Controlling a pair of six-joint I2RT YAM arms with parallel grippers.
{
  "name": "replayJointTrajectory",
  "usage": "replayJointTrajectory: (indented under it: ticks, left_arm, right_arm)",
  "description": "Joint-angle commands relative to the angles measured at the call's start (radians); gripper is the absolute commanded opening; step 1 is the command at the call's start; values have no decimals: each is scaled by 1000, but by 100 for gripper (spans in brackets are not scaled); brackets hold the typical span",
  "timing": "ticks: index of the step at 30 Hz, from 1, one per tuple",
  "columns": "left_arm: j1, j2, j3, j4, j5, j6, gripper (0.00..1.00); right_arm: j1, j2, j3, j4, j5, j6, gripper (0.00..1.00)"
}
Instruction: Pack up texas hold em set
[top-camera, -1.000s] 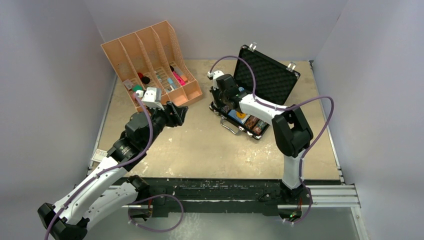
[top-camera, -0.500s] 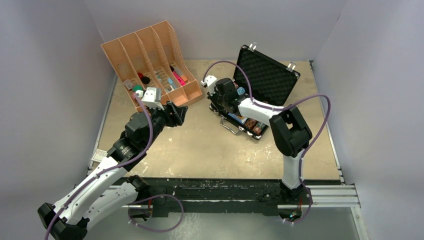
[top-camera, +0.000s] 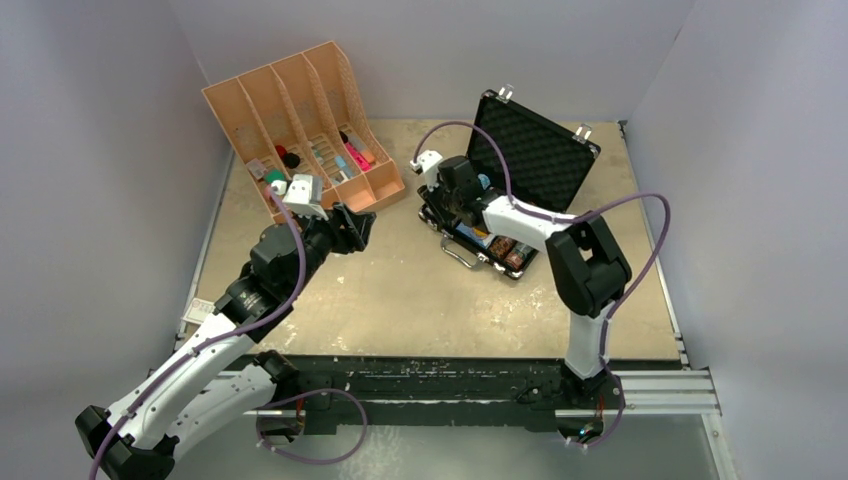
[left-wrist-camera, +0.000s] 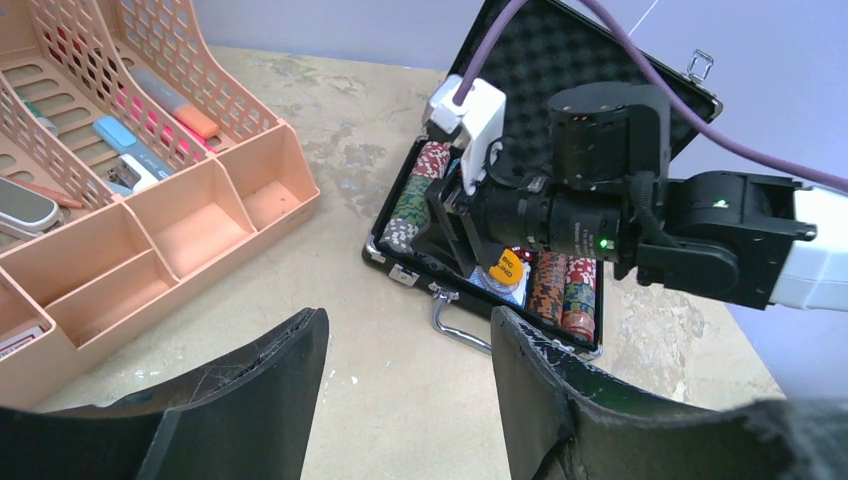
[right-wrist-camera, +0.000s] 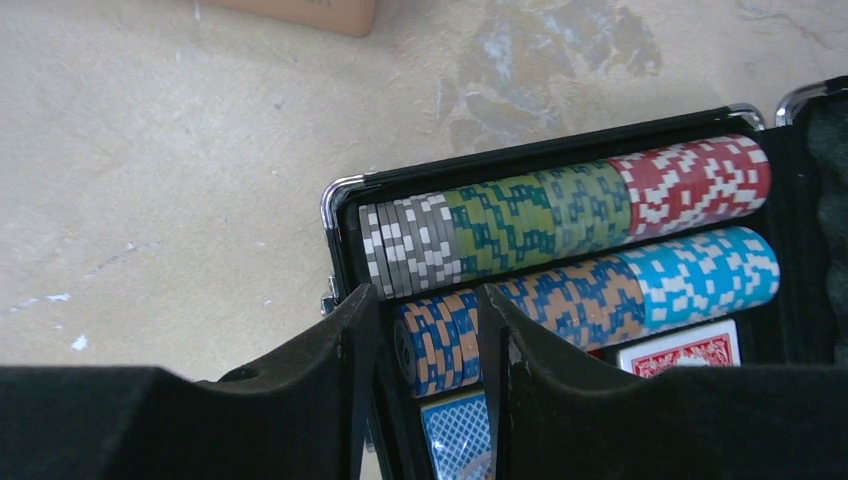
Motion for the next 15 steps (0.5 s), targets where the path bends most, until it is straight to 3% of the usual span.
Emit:
replayJointTrajectory:
  ticks: [1, 4, 9, 15]
  left_arm:
    - [1, -16, -2, 44, -12, -14, 60]
    - [0, -19, -4, 48, -12, -16, 60]
    - [0, -14, -5, 51, -6, -20, 60]
    - [0, -6, -4, 53, -3, -20, 60]
  right_arm:
    - [-4, -107, 34, 1, 19, 82, 44]
    - [-4, -113, 38, -5, -6, 92, 37]
    - [-4, -51, 88, -59, -62, 103, 12]
    - [-4, 16, 119, -68, -90, 131, 6]
